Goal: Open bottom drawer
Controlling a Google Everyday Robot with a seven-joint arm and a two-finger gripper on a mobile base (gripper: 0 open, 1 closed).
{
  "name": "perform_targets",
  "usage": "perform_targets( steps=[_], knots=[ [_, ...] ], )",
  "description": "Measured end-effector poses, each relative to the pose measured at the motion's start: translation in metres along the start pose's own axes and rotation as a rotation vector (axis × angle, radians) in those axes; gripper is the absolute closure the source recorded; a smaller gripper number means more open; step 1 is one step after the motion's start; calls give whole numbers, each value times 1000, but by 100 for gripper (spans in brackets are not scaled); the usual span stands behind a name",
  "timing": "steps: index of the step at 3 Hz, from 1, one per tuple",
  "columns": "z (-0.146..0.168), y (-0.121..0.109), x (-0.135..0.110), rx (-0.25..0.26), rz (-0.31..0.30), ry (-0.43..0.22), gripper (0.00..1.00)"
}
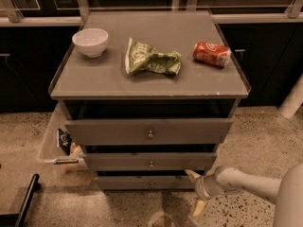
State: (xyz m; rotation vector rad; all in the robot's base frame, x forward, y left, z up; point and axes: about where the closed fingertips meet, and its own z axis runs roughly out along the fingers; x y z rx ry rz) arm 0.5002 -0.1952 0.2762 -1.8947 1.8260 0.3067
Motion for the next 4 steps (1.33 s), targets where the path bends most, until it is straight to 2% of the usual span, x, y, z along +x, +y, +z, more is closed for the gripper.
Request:
perform_targets(
  steps=[2, 3, 4],
  knots=[
    [49, -8, 24, 26, 38, -53, 0],
    [65, -13, 21, 40, 11, -88, 0],
    [82, -19, 12, 54, -55, -140, 0]
  ],
)
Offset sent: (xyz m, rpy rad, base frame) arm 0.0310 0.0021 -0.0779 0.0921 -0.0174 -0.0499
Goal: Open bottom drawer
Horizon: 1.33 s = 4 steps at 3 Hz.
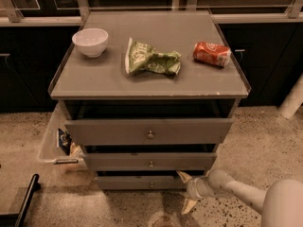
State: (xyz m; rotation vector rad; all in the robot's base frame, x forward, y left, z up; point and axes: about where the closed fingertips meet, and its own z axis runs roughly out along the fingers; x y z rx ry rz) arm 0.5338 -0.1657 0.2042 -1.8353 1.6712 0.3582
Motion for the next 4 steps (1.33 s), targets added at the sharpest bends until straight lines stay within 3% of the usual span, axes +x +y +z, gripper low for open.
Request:
perform_targets(
  steps=[1, 2, 4],
  knots=[
    [18, -9, 1, -6, -73, -28, 0],
    [30, -19, 9, -9, -106, -26, 0],
    [40, -36, 33, 7, -123, 22, 0]
  ],
)
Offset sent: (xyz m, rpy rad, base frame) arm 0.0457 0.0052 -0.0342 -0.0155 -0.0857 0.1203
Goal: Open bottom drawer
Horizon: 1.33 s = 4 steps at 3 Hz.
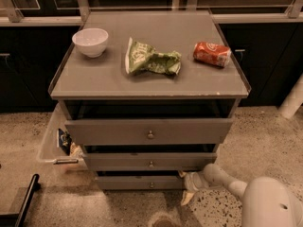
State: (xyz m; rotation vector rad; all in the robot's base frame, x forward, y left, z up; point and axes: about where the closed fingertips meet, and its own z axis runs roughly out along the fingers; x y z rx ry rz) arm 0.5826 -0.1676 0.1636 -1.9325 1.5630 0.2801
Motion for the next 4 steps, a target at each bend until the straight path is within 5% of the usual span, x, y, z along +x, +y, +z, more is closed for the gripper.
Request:
perform_targets(
  steps=[2, 4],
  knots=[
    [9, 3, 14, -15, 41, 8, 0],
    [9, 3, 12, -25, 46, -3, 38]
  ],
)
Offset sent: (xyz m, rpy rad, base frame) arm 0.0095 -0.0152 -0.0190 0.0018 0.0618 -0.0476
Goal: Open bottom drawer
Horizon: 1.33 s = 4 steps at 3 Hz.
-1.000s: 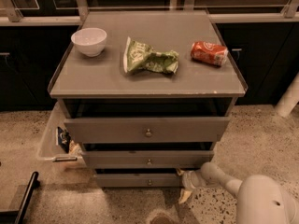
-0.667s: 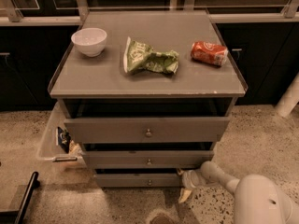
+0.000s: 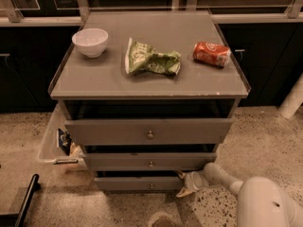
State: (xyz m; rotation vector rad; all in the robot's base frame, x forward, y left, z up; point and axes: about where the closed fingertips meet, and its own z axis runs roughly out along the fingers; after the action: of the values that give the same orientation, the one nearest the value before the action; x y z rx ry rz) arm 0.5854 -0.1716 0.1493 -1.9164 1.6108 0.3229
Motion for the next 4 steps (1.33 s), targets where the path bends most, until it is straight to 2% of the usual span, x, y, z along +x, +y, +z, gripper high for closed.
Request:
perform_targets(
  steps=[1, 2, 3, 4],
  knots=[
    [-4, -1, -3, 0, 0, 0, 61],
    [-19, 0, 0, 22, -10, 15, 84],
    [-19, 0, 0, 22, -10, 15, 82],
    [-19, 0, 0, 22, -10, 15, 58]
  ],
)
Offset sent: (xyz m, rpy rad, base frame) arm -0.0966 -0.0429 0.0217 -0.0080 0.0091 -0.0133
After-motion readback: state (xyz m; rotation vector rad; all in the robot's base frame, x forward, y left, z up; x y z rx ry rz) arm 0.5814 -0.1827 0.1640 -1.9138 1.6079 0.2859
